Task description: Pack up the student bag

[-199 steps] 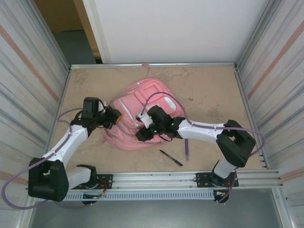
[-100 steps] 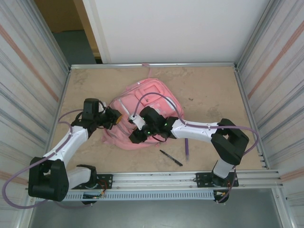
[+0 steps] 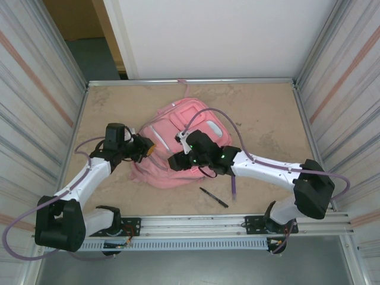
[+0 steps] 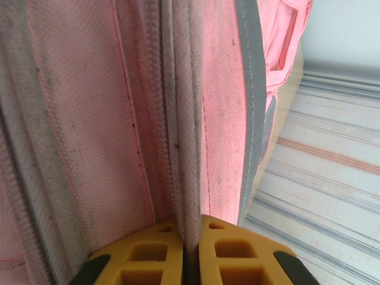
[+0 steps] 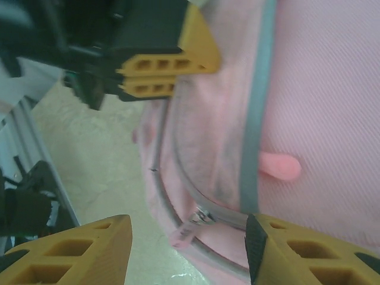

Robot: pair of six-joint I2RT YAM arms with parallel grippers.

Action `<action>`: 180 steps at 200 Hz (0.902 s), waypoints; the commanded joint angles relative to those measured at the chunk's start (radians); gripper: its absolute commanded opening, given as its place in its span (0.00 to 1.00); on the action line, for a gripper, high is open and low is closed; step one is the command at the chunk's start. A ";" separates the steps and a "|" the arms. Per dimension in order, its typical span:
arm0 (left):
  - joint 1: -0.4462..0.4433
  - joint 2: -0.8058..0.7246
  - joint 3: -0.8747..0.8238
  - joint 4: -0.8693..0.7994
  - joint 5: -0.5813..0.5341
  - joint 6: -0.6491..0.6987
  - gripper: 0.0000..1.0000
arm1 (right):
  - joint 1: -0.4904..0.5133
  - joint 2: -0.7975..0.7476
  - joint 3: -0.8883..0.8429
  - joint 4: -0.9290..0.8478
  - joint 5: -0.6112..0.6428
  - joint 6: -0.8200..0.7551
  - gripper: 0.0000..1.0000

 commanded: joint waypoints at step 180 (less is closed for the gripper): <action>-0.068 -0.074 -0.103 0.106 -0.040 -0.101 0.10 | 0.172 0.327 0.305 0.047 0.080 0.189 0.06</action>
